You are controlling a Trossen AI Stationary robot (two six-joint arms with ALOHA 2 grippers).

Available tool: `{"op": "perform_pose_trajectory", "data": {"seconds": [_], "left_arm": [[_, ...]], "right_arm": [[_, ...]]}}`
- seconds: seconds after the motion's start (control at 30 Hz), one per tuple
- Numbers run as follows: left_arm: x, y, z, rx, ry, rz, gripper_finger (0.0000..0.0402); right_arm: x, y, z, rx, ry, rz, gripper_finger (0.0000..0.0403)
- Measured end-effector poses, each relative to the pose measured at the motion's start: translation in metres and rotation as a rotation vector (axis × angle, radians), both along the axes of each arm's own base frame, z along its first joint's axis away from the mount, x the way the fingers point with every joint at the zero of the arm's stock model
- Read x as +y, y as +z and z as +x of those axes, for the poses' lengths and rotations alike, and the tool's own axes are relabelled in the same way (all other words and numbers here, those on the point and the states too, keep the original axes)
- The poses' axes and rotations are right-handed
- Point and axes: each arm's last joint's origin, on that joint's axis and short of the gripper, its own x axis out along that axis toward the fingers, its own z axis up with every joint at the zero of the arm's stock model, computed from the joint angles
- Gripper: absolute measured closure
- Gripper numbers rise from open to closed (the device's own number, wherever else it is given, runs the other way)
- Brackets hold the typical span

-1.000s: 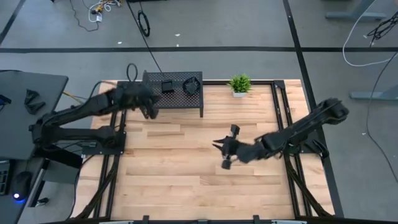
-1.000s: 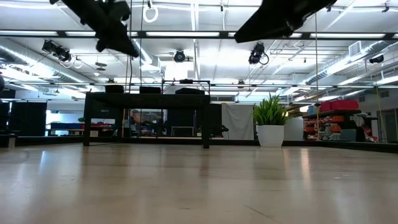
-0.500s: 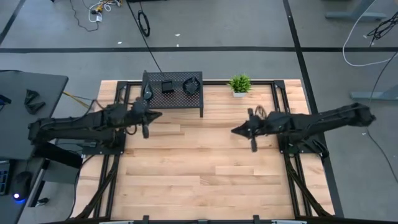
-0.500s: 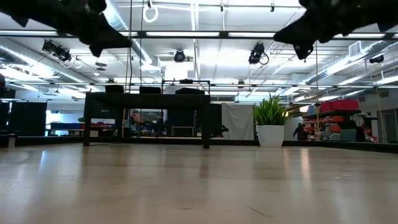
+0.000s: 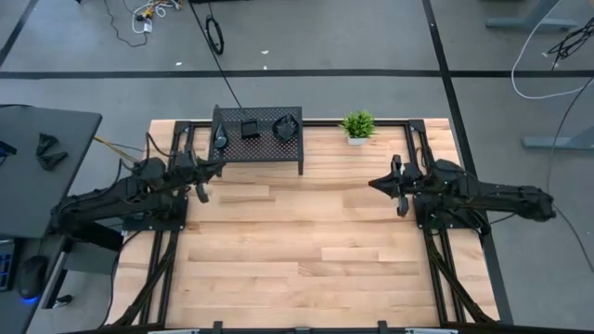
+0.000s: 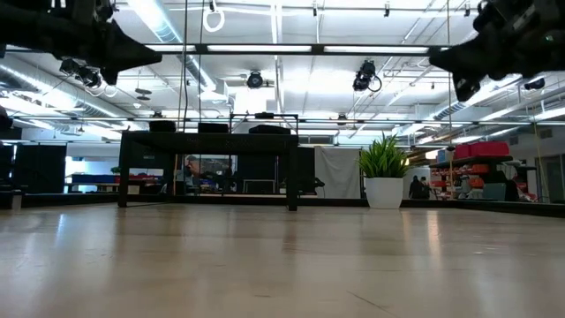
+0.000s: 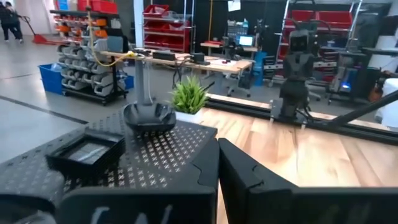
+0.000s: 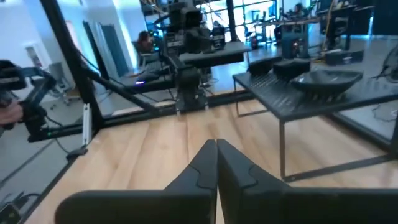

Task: Pick & Place Mini shaped plates
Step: Return to Home Position

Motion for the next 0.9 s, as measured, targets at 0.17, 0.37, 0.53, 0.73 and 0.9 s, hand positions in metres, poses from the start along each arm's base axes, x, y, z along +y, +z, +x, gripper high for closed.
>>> {"op": "perform_pose_trajectory", "data": {"seconds": [0.17,0.37,0.53,0.73,0.9], "left_arm": [[0.001,-0.019,-0.003,0.002,0.019,-0.022,0.0397],[0.001,-0.039,-0.005,-0.002,0.023,-0.041,0.0396],[-0.002,-0.05,-0.008,-0.018,-0.043,-0.049,0.0394],[-0.005,-0.055,-0.005,-0.001,-0.163,-0.087,0.0396],[-0.006,-0.059,-0.003,-0.029,-0.147,-0.041,0.0398]], "right_arm": [[-0.003,-0.017,-0.008,-0.065,-0.033,-0.006,0.0399],[-0.007,-0.047,-0.011,-0.007,-0.085,0.054,0.0399],[-0.008,-0.044,-0.012,-0.034,-0.111,0.07,0.0399],[-0.008,-0.045,-0.011,-0.023,-0.111,0.074,0.0399],[-0.009,-0.046,-0.011,-0.016,-0.126,0.042,0.0399]]}}
